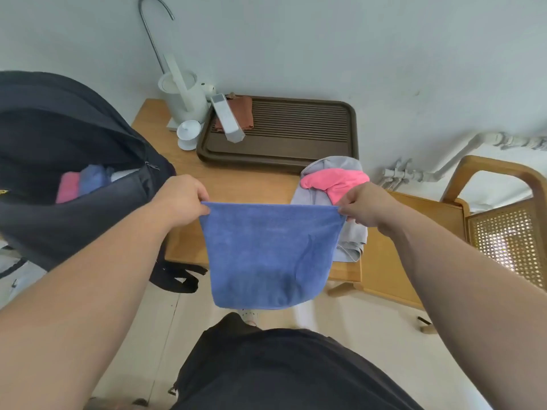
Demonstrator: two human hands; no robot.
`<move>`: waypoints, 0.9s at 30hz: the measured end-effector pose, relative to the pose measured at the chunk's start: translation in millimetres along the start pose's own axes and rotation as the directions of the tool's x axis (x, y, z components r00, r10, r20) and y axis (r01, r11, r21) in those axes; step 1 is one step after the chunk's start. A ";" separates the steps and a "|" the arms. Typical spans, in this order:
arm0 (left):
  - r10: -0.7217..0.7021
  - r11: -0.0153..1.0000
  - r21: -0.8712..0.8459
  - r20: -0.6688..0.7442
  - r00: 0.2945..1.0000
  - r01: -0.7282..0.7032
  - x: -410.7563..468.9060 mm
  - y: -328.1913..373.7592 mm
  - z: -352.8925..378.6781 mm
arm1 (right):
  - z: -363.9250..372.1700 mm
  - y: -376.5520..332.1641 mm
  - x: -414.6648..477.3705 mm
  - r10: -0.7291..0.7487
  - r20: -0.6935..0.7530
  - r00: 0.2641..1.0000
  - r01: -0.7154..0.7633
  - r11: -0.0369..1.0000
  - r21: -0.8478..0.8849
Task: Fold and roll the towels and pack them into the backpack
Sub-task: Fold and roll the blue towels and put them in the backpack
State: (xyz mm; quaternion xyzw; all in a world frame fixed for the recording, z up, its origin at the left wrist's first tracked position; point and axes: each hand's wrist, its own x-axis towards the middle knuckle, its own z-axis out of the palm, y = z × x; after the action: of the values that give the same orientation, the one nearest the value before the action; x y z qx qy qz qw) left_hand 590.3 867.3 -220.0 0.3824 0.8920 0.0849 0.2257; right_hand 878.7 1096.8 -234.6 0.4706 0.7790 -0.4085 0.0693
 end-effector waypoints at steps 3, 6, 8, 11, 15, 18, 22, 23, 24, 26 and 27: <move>-0.002 0.999 0.051 -0.072 0.997 0.006 23.4 -10.3 21.8 | 22.2 -6.9 23.5 0.014 -0.069 0.998 -0.028 0.978 -0.207; -0.055 0.998 0.013 -0.089 0.994 0.056 47.8 -19.3 37.7 | 34.6 -13.7 42.8 0.077 -0.101 0.992 -0.099 0.966 -0.239; -0.103 0.994 -0.044 -0.090 0.991 0.099 65.4 -22.7 43.2 | 38.0 -16.6 58.7 0.133 -0.097 0.986 -0.152 0.962 -0.228; -0.203 0.964 -0.182 -0.044 0.978 0.192 95.6 -21.7 49.5 | 42.0 -22.3 81.6 0.272 -0.068 0.960 -0.275 0.960 -0.049; -0.405 0.655 -0.604 0.228 0.885 0.455 132.9 -7.2 53.6 | 48.2 -34.4 106.8 0.463 0.023 0.886 -0.424 0.790 0.444; -0.369 0.591 -0.667 0.276 0.888 0.453 158.9 -1.3 50.7 | 50.3 -38.6 123.7 0.462 0.008 0.887 -0.399 0.756 0.519; -0.287 0.623 -0.697 0.221 0.932 0.357 176.6 2.8 41.6 | 47.8 -38.5 138.0 0.434 -0.078 0.898 -0.300 0.731 0.613; -0.270 0.627 -0.707 0.198 0.942 0.328 177.2 3.2 38.4 | 46.2 -39.5 138.8 0.427 -0.101 0.898 -0.270 0.720 0.639; -0.255 0.628 -0.717 0.178 0.950 0.303 177.1 2.4 36.3 | 44.5 -40.8 137.8 0.419 -0.121 0.900 -0.243 0.712 0.659; -0.240 0.623 -0.732 0.158 0.958 0.276 171.5 0.7 31.7 | 40.1 -43.7 130.5 0.403 -0.167 0.900 -0.185 0.699 0.691; -0.238 0.621 -0.736 0.150 0.960 0.269 165.7 -0.5 30.2 | 38.3 -44.6 124.5 0.400 -0.186 0.897 -0.161 0.691 0.705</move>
State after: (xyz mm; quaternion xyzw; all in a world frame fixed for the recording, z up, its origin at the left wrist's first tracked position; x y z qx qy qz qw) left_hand 503.8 985.7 -302.7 0.1270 0.8176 0.4049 0.3893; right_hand 764.8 1144.2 -295.6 0.6390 0.4953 -0.5626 -0.1726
